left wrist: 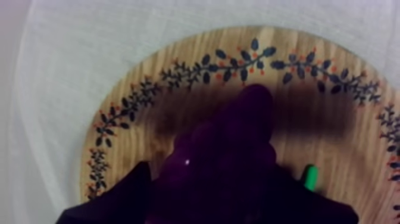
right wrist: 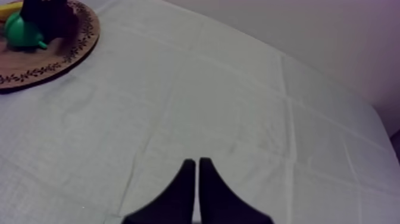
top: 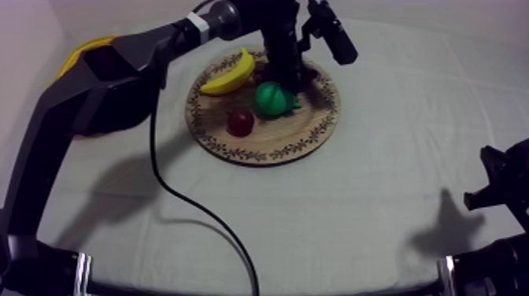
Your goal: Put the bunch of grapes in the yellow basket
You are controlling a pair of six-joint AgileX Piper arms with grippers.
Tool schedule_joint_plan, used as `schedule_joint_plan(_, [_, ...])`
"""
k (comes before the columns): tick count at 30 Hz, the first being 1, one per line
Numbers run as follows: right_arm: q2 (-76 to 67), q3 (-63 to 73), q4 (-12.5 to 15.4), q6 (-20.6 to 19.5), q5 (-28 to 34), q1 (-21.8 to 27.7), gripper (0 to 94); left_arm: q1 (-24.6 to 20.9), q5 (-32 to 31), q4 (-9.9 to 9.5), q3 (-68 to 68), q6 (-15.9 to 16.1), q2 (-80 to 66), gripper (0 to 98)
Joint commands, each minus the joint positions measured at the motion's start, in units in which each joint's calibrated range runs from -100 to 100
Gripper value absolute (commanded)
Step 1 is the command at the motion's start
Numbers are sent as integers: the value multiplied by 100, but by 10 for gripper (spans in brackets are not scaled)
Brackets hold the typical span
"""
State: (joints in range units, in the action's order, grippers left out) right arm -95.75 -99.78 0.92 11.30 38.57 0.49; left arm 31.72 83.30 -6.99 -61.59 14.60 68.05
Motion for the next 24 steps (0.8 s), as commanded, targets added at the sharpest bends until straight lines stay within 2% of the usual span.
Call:
schedule_joint_plan(1, [0,0,-1,-4,-2,-3,3,9,-153,-10,348,-14,-283,403])
schedule_joint_plan(9, [0,0,-1,-4,-2,-3,3,55,-281,-116,1335,-83,-1237,408])
schedule_joint_plan(24, [0,0,-1,-4,-2,-3,3,135,-153,-242,2751,-292,-2912,416])
